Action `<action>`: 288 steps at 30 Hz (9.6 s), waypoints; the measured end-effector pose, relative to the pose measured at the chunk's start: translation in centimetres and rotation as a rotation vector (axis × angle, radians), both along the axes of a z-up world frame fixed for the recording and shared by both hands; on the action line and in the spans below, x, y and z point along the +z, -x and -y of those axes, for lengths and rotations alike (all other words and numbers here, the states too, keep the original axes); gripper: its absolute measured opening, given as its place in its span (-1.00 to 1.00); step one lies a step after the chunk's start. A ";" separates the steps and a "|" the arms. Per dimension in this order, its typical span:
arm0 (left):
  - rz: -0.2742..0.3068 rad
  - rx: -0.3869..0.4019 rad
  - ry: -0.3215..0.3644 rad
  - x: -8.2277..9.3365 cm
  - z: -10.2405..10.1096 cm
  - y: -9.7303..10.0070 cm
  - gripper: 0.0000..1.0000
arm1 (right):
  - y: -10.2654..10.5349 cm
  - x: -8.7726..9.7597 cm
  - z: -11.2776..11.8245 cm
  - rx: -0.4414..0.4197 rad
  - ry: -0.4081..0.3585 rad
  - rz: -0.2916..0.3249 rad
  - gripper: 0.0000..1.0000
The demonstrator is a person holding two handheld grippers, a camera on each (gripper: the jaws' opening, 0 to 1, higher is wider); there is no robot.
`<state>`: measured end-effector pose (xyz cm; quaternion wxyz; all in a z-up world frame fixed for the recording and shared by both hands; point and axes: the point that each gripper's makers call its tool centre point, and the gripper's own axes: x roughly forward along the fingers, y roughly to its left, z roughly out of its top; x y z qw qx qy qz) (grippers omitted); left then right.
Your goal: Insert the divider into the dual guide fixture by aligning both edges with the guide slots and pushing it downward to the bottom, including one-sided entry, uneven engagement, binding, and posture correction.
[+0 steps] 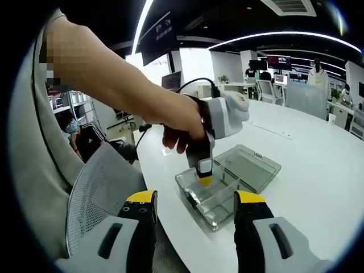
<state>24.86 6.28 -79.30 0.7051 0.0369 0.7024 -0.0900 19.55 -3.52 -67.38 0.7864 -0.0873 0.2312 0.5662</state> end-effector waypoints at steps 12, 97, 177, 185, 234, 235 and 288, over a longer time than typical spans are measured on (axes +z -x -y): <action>0.002 -0.006 -0.027 -0.5 0.0 0.1 -0.96 | 0.0 -0.1 0.0 -0.001 0.002 -0.002 0.02; 0.549 -0.089 0.469 5.9 2.9 1.5 -0.23 | -0.6 -0.2 2.2 -0.008 0.033 -0.011 0.05; 0.921 -0.400 0.536 12.9 6.1 4.8 0.49 | -8.8 -7.7 18.6 -0.114 0.301 -0.013 -0.02; 0.906 -0.394 0.524 12.5 6.0 4.9 0.50 | -9.9 -9.3 20.7 -0.083 0.369 -0.004 -0.11; 0.893 -0.343 0.489 12.1 5.8 4.1 0.50 | -12.8 -14.6 22.4 0.266 0.617 -0.016 -0.26; 0.893 -0.341 0.489 12.1 5.8 4.1 0.50 | -12.8 -14.6 22.4 0.267 0.620 -0.018 -0.28; 0.895 -0.321 0.513 11.9 5.2 4.8 0.49 | -11.9 -13.8 21.9 0.262 0.771 -0.061 -0.46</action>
